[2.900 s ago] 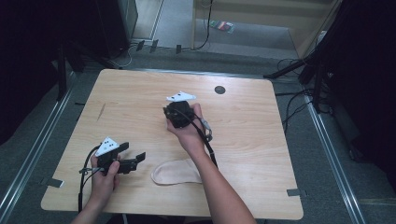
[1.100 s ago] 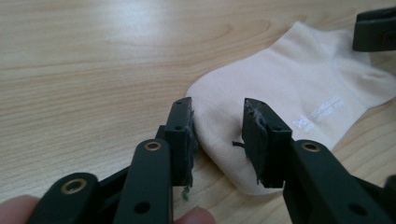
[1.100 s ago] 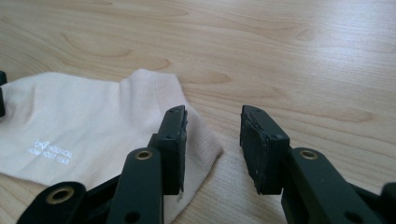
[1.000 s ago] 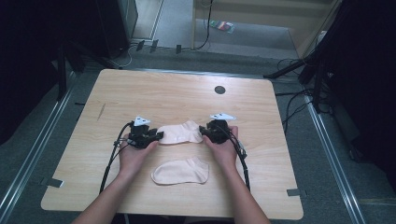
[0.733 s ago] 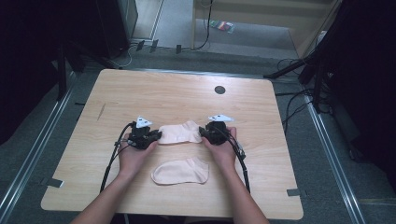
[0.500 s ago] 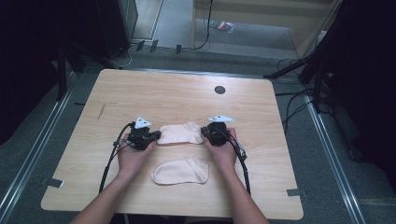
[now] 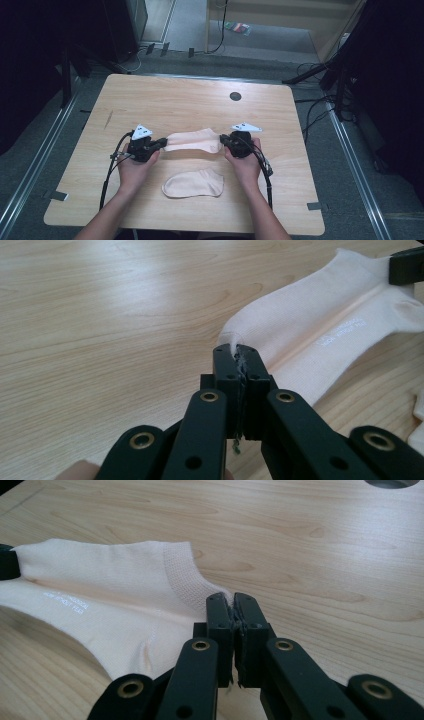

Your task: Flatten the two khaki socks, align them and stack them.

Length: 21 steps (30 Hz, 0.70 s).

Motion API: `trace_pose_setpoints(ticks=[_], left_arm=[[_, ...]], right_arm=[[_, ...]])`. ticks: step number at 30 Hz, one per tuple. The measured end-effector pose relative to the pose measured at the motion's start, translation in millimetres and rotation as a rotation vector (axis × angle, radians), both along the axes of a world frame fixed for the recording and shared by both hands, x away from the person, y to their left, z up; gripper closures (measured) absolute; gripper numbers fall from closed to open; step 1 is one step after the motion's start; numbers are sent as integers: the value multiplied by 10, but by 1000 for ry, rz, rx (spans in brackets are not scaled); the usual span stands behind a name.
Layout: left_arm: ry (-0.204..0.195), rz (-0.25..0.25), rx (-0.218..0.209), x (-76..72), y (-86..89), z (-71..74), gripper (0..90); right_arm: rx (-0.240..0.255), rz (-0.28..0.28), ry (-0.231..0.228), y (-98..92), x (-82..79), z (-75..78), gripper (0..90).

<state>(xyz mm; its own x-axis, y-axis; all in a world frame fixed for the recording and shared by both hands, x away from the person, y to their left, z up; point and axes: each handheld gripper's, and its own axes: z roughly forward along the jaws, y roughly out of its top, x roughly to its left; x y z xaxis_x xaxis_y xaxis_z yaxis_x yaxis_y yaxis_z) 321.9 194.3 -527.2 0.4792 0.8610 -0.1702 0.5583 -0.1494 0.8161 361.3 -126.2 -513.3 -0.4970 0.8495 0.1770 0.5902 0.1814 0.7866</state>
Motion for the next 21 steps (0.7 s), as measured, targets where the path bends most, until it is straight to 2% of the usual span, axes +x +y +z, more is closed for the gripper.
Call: trace_pose_setpoints(ticks=[10, 21], left_arm=[[-40, -15, -13, -161, 22, 97, 900], [-77, -43, -12, -445, 52, 215, 900]], right_arm=[[27, 4, -19, -28, -173, 143, 874], [39, 28, -28, -76, -408, 235, 874]])
